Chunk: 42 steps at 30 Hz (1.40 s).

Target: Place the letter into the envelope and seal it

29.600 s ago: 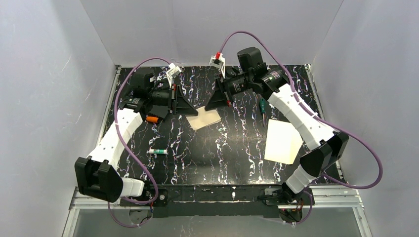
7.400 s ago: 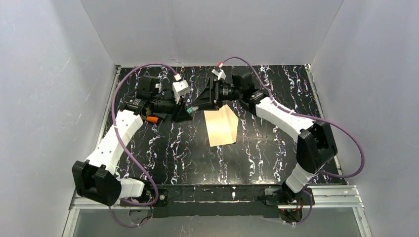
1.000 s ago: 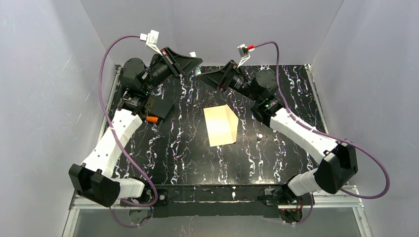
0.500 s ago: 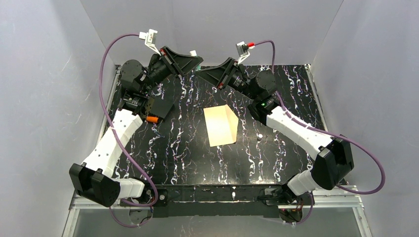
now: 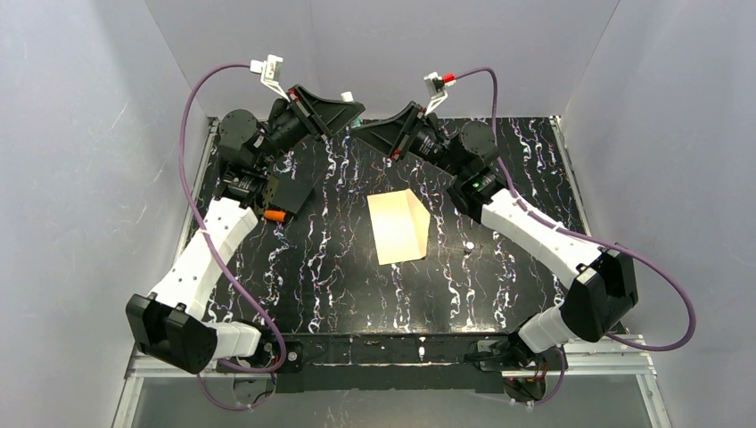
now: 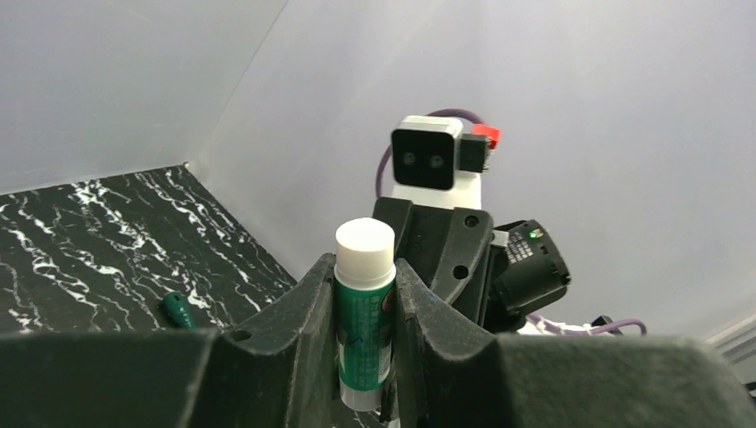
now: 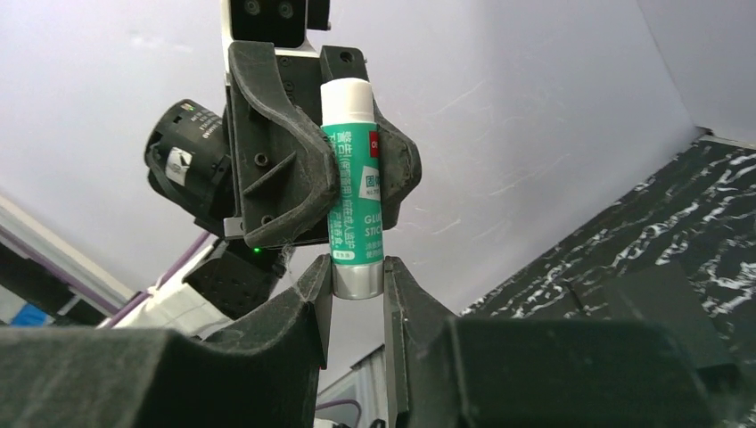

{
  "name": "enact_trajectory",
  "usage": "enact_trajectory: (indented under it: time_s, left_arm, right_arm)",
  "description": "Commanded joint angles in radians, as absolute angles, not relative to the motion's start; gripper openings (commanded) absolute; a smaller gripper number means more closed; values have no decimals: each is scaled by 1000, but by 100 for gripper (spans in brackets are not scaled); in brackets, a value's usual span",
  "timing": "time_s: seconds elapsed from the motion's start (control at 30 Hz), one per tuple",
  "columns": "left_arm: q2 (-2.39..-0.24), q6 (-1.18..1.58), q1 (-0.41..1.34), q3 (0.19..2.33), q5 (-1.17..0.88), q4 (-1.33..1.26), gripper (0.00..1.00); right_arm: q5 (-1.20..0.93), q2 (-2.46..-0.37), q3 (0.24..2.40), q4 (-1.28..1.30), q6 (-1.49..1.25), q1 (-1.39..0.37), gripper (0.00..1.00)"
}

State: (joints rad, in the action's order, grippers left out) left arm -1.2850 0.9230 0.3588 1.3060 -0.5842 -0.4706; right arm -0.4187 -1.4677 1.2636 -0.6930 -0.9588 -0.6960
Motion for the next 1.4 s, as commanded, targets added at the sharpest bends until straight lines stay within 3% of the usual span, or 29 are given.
enact_trajectory:
  time_s: [0.0, 0.17, 0.33, 0.53, 0.6, 0.73, 0.83, 0.93, 1.17, 1.37]
  left_arm:
    - [-1243, 870, 361, 1291, -608, -511, 0]
    - [-1252, 792, 340, 1327, -808, -579, 0]
    - [-1335, 974, 319, 1440, -1019, -848, 0]
    - [-1374, 1077, 318, 1499, -1058, -952, 0]
    - [-1369, 1075, 319, 1488, -1029, -955, 0]
    - [-1333, 991, 318, 1425, -852, -869, 0]
    - [-1270, 888, 319, 1355, -625, -701, 0]
    - [-1216, 872, 321, 1285, -424, -597, 0]
    - [-1201, 935, 333, 1278, -403, -568, 0]
    - [-1174, 945, 332, 1243, -394, -542, 0]
  right_arm:
    - [-412, -1466, 1328, -582, -814, -684, 1]
    - [-605, -1531, 1348, -946, -1136, -650, 1]
    - [-696, -1624, 1375, -1494, -1564, -649, 1]
    - [-759, -1715, 1509, -1780, -1819, -652, 1]
    - [-781, -1707, 1520, -1704, -1772, -652, 1]
    - [-711, -1572, 1402, -1098, -1293, -653, 71]
    - [-470, -1435, 1372, -607, -864, -674, 88]
    - [-260, -1346, 1314, -470, -656, -723, 91]
    - [65, -1360, 1386, -243, -303, -873, 85]
    - [101, -1443, 1543, -107, -269, -902, 69]
